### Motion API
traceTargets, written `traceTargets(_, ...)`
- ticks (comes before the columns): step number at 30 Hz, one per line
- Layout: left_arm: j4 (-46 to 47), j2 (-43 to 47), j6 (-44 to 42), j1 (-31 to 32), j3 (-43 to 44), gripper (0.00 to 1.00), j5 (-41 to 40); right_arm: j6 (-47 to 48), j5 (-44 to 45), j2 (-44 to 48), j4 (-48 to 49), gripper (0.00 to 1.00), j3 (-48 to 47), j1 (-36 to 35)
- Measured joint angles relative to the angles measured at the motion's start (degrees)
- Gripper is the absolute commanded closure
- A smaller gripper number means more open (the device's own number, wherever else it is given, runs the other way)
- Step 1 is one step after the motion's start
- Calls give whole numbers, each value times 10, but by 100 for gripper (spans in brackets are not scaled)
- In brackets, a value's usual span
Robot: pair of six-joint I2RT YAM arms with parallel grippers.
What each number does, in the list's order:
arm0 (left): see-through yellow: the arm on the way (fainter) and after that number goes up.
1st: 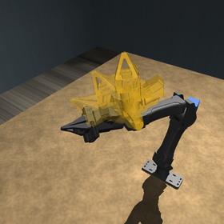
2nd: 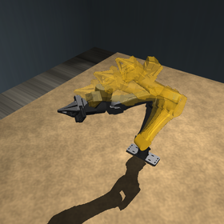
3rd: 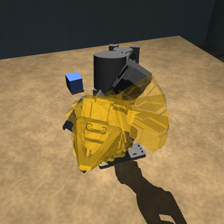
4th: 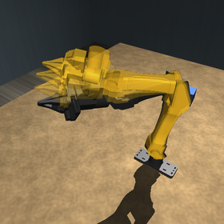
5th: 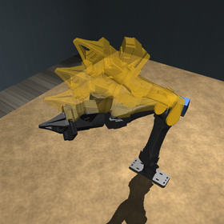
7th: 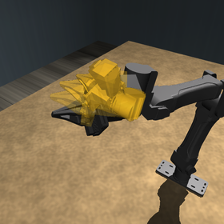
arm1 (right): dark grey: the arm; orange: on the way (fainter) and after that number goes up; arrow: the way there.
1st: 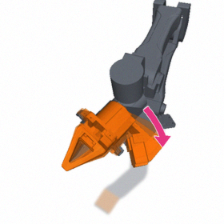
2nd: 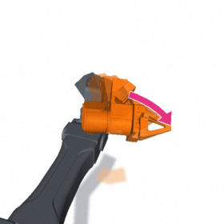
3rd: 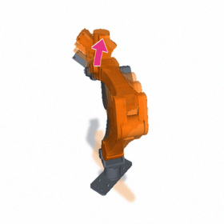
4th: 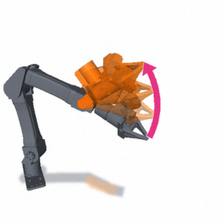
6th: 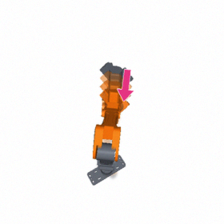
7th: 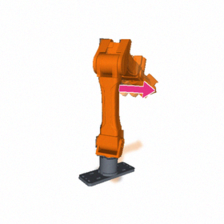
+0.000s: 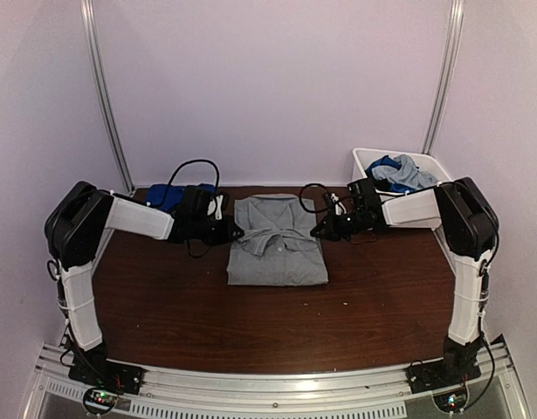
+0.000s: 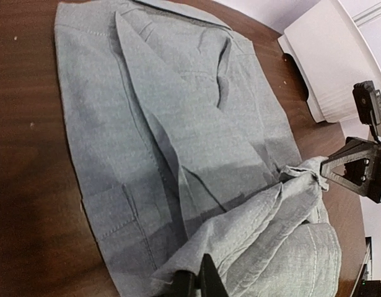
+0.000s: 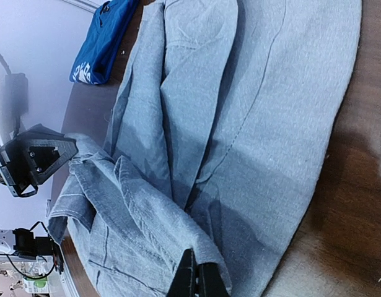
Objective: Fold and stack the mixed laundry pile
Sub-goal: Fold the rectangle-folded shirt at the center of the board, then smooth out the 2/3-rectangle-folded shirt at the center of the board.
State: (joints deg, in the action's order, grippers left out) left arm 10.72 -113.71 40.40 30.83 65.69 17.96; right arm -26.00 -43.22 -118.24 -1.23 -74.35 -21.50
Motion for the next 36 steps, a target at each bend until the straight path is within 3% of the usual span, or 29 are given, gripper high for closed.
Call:
traceTargets(2, -8, -6, -7, -2, 15, 71, -3, 3, 0, -2, -6, 75, -12, 3)
traceTargets(6, -23, -10, -16, -9, 24, 55, -4, 0, 0, -3, -12, 54, -28, 10)
traceTargets(13, -75, 56, -41, -25, 23, 32, -13, 4, -5, 52, -55, 44, -31, 36)
traceTargets(19, -51, 222, -48, -26, -48, 37, -10, -1, -23, 197, -37, 54, 30, 32)
traceTargets(22, -24, 247, -45, -19, -99, 42, 1, -14, -31, 244, -15, 61, 89, 5)
traceTargets(30, -22, 178, -41, 45, -157, 51, 3, -37, -33, 191, 14, 67, 175, -56)
traceTargets(36, -23, 78, -44, 46, -77, 52, 3, -40, -33, 110, 27, 68, 122, -55)
